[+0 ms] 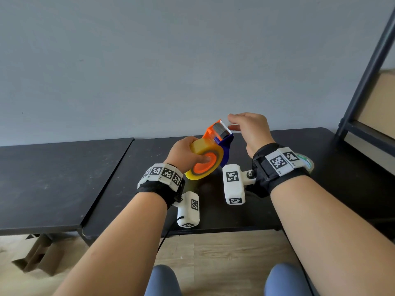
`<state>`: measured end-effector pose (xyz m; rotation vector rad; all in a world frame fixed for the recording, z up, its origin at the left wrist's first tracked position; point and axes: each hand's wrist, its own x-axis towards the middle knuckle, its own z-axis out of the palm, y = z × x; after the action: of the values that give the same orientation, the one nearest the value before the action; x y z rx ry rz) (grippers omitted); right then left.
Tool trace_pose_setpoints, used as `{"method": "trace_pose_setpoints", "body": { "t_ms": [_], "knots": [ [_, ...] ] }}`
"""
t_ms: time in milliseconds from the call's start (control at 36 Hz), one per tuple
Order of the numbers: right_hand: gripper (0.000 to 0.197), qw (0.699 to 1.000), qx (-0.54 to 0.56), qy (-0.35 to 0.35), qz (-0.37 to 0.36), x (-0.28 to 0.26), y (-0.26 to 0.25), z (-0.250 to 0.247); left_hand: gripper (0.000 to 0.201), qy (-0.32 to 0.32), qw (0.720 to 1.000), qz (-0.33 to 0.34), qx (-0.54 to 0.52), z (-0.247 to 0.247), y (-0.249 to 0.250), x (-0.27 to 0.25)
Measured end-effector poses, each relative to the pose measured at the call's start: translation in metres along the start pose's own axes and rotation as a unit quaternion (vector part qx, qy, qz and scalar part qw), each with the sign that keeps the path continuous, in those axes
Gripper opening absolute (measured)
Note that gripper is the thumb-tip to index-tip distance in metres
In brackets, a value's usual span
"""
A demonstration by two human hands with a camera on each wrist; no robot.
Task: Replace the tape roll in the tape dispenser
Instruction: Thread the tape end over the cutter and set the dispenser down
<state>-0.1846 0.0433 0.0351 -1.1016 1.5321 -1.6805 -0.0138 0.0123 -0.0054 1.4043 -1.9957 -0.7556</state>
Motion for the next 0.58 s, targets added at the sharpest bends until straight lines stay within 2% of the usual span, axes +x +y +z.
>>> {"method": "trace_pose_setpoints", "body": {
  "t_ms": [333,417,528,583],
  "knots": [
    [0.025,0.999,0.02,0.025,0.03,0.003,0.004,0.0,0.054,-0.009,1.0,-0.009,0.026,-0.002,-0.002,0.002],
    [0.007,0.997,0.057,0.024,0.043,0.002,0.006,0.0,0.054,-0.014,1.0,-0.012,0.016,-0.002,-0.003,0.001],
    [0.006,0.996,0.063,0.037,0.057,0.004,0.008,0.0,0.054,-0.017,1.0,-0.011,-0.002,-0.002,-0.005,0.001],
    [0.021,0.997,0.032,0.047,0.054,0.005,0.011,0.0,0.053,-0.017,1.0,-0.009,-0.003,-0.003,-0.005,0.001]
  ]
}}
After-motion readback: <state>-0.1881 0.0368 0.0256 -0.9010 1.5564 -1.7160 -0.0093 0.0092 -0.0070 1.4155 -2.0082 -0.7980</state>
